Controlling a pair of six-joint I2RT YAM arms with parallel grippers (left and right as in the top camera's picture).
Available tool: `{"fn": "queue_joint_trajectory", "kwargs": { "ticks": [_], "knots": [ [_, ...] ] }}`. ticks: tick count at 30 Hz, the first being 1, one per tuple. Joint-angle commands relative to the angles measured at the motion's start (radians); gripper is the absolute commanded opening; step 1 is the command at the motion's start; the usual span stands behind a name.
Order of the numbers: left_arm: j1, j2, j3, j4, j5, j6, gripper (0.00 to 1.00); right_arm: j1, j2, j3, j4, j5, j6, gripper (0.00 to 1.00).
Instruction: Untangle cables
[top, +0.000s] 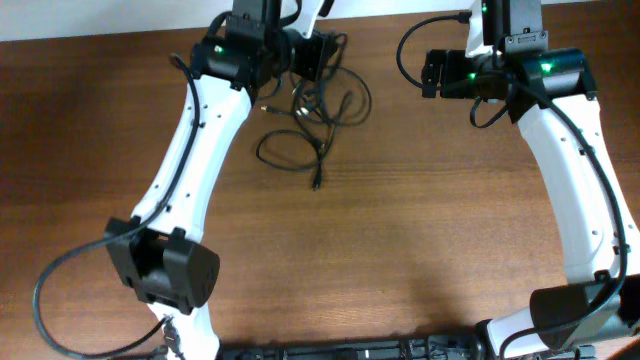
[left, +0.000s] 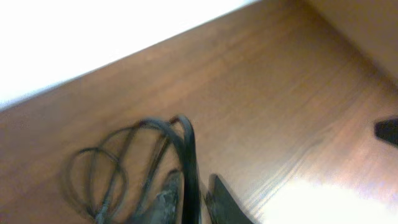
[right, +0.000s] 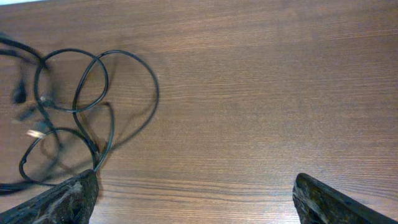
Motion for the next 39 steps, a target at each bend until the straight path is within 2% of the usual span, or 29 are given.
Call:
{"fn": "queue_joint_trajectory", "kwargs": {
  "ticks": [1, 2, 3, 5, 8, 10, 16, 19, 23, 29, 34, 35, 36, 39],
  "knots": [
    [-0.021, -0.056, 0.119, -0.082, -0.079, 0.114, 0.54, -0.004, 0.003, 0.002, 0.003, 0.005, -0.004, 0.99],
    [-0.024, -0.056, 0.13, -0.091, -0.079, 0.114, 0.77, -0.004, 0.003, 0.002, 0.003, 0.005, -0.004, 0.99],
    [-0.024, -0.062, 0.135, -0.095, -0.083, 0.114, 0.94, -0.004, 0.003, 0.002, 0.003, 0.005, -0.012, 0.99],
    [-0.017, -0.069, 0.135, -0.106, -0.186, 0.114, 1.0, -0.004, 0.003, 0.002, 0.003, 0.004, -0.011, 0.99],
    [-0.008, -0.069, 0.135, -0.149, -0.348, 0.114, 0.99, -0.003, 0.003, 0.002, 0.006, -0.023, -0.011, 0.99],
    [0.011, -0.069, 0.135, -0.182, -0.396, 0.114, 0.99, -0.003, 0.005, 0.002, 0.011, -0.133, -0.011, 0.99],
    [0.143, -0.069, 0.135, -0.261, -0.393, 0.084, 0.99, 0.024, 0.099, 0.002, 0.068, -0.272, 0.034, 0.99],
    [0.188, -0.069, 0.135, -0.262, -0.397, 0.085, 0.99, 0.08, 0.187, 0.002, 0.113, -0.37, 0.035, 0.99],
    [0.241, -0.069, 0.135, -0.275, -0.397, 0.085, 0.99, 0.175, 0.296, 0.002, 0.169, -0.379, 0.035, 1.0],
    [0.258, -0.069, 0.135, -0.297, -0.397, 0.085, 0.99, 0.221, 0.349, 0.002, 0.184, -0.378, 0.035, 0.85],
    [0.258, -0.069, 0.135, -0.297, -0.399, 0.085, 0.99, 0.222, 0.349, 0.002, 0.203, -0.322, 0.035, 0.83],
    [0.258, -0.069, 0.135, -0.297, -0.407, 0.085, 0.99, 0.222, 0.349, 0.002, 0.212, -0.292, 0.034, 0.8],
    [0.258, -0.069, 0.135, -0.299, -0.408, 0.089, 0.99, 0.222, 0.349, 0.002, 0.225, -0.219, 0.011, 0.73],
    [0.258, -0.069, 0.135, -0.305, -0.408, 0.092, 0.99, 0.219, 0.349, 0.002, 0.232, -0.106, -0.33, 0.73]
  ]
}}
